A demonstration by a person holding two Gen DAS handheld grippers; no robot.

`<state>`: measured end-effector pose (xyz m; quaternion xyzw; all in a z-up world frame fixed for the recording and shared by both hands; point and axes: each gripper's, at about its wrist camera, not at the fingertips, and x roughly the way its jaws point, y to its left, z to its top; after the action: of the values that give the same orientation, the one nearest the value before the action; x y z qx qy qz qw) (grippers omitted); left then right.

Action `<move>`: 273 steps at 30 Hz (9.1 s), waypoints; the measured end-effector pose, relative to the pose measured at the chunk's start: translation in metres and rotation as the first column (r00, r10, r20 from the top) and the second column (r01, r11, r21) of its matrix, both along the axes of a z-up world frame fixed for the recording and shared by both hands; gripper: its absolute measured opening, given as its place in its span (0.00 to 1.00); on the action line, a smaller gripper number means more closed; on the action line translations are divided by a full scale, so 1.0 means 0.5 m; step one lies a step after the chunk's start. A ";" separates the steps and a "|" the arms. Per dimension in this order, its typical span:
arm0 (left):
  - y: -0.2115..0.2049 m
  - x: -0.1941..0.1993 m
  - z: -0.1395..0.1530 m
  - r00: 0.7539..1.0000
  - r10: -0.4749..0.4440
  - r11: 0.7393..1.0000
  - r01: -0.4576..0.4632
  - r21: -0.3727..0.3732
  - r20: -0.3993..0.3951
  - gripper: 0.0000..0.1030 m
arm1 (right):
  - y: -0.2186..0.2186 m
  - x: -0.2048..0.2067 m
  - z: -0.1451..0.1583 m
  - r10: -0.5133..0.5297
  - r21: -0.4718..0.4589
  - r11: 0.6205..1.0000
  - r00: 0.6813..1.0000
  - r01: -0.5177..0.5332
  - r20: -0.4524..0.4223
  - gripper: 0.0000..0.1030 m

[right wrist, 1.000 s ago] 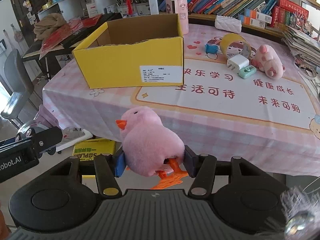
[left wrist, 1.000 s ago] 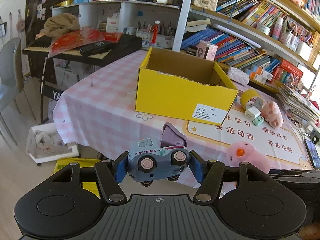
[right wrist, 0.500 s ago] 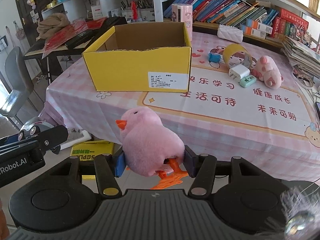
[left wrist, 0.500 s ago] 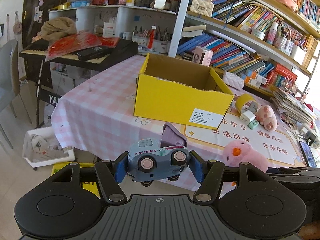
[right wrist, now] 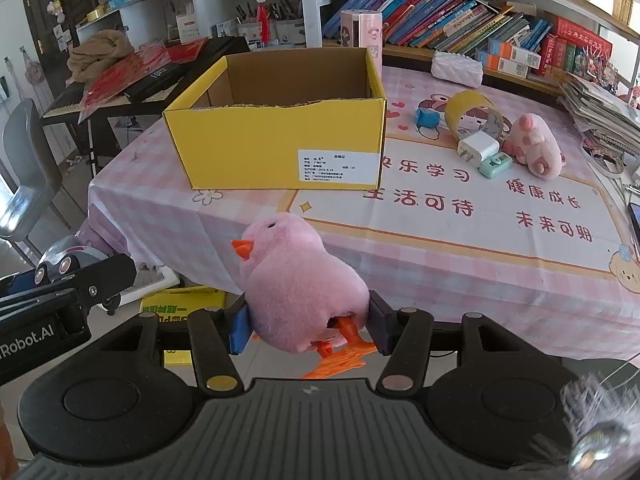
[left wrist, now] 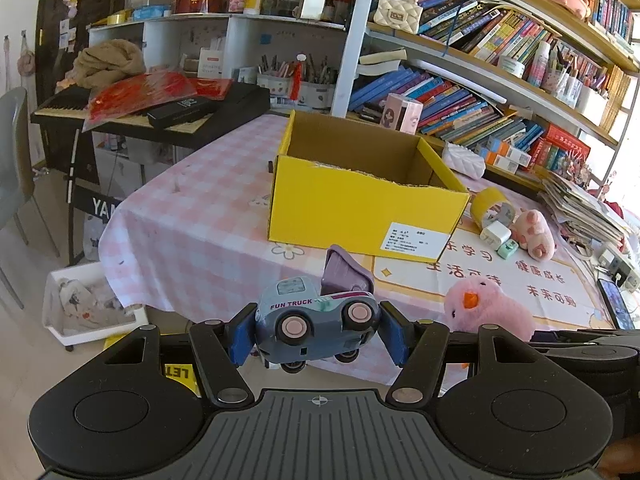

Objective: Organize objects
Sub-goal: 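Carry the truck and the chick toward the yellow box with both grippers, then lower the truck and chick into the box and open both grippers, then withdraw both grippers from the box back toward the remaining toys, then grasp the pink plush pig with the right gripper while the left gripper grasps the white charger, then carry the pig and the charger toward the yellow box with both grippers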

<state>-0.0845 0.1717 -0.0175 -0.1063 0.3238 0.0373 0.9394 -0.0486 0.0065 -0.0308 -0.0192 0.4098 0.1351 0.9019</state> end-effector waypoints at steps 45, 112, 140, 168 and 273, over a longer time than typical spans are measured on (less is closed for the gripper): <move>-0.033 0.537 -0.007 0.998 0.054 0.981 -0.050 0.187 -0.018 0.61 | 0.117 0.584 -0.031 0.381 -0.198 0.913 0.920 -0.358 0.093 0.53; -0.166 0.065 -0.038 0.996 -0.044 0.992 0.053 0.117 -0.078 0.92 | -0.191 0.035 -0.043 -0.211 -0.093 0.971 0.971 0.222 0.116 0.90; -0.341 0.206 -0.033 0.957 -0.283 0.951 0.289 0.113 -0.059 0.92 | -0.366 0.099 -0.036 -0.412 -0.099 0.900 0.904 0.423 0.113 0.90; -0.483 0.403 -0.068 0.959 -0.260 0.956 0.272 0.111 -0.110 0.91 | -0.497 0.359 -0.046 -0.337 -0.097 0.934 0.938 0.344 0.084 0.90; -0.090 0.114 -0.021 0.998 0.058 0.996 -0.060 -0.068 -0.027 0.63 | -0.110 0.121 -0.020 0.055 -0.048 0.998 0.996 -0.051 0.072 0.57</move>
<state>-0.0274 0.1269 -0.0278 -0.1477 0.3333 0.0552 0.9295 0.0117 -0.0483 -0.0410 -0.0559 0.3790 0.1487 0.9117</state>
